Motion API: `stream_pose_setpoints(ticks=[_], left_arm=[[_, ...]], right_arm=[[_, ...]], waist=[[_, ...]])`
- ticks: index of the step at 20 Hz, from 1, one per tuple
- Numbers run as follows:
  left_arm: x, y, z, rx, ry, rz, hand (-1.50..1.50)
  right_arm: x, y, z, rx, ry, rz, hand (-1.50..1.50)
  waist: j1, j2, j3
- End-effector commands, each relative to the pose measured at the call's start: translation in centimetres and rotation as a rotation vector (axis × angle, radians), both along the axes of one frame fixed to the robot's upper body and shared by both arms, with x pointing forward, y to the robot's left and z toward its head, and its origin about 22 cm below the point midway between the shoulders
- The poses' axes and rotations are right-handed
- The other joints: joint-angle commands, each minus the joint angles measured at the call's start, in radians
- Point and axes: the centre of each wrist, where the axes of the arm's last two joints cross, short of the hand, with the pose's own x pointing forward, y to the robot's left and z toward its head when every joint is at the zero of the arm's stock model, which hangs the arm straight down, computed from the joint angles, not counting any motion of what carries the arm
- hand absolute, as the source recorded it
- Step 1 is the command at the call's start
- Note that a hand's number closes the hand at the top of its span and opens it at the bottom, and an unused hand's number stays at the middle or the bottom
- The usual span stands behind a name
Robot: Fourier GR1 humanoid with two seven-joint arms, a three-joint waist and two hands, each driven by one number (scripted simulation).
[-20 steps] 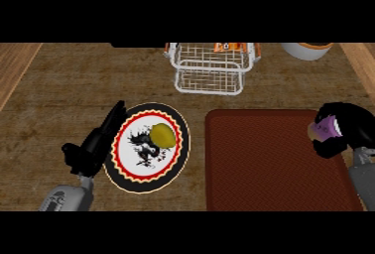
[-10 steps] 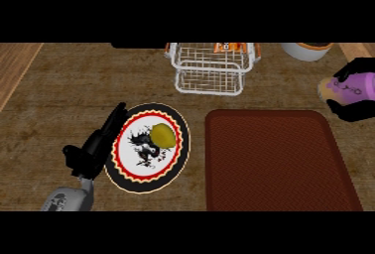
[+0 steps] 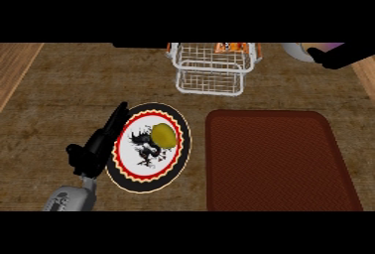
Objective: Pick the can from the tray and place it in the tiered basket
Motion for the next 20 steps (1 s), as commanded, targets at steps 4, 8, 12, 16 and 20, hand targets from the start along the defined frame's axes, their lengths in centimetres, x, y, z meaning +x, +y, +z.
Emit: stream_pose_setpoints(ticks=[4, 8, 12, 16, 20], left_arm=[[0.3, 0.0, 0.7, -0.016, -0.002, -0.008, 0.0], [0.3, -0.8, 0.6, -0.001, -0.017, -0.017, 0.0], [-0.1, -0.4, -1.3, -0.013, 0.001, -0.032, 0.0], [0.7, -2.4, 1.0, -0.012, -0.028, -0.043, 0.0], [0.4, -1.4, 0.0, -0.001, -0.024, -0.019, 0.0]], right_arm=[[2.9, 7.5, 5.3, 0.008, 0.035, 0.005, 1.5], [5.6, 10.4, 4.6, 0.055, 0.059, 0.004, 1.5], [6.7, 14.0, 3.3, 0.014, 0.115, 0.056, 1.5], [7.9, 15.1, 3.3, 0.0, 0.132, 0.065, 1.5], [8.5, 16.6, 0.0, 0.022, 0.127, 0.078, 1.5]], waist=[[0.007, 0.001, 0.0], [0.017, 0.006, 0.0], [0.023, 0.011, 0.0], [0.035, 0.013, 0.0], [0.033, 0.016, 0.0]])
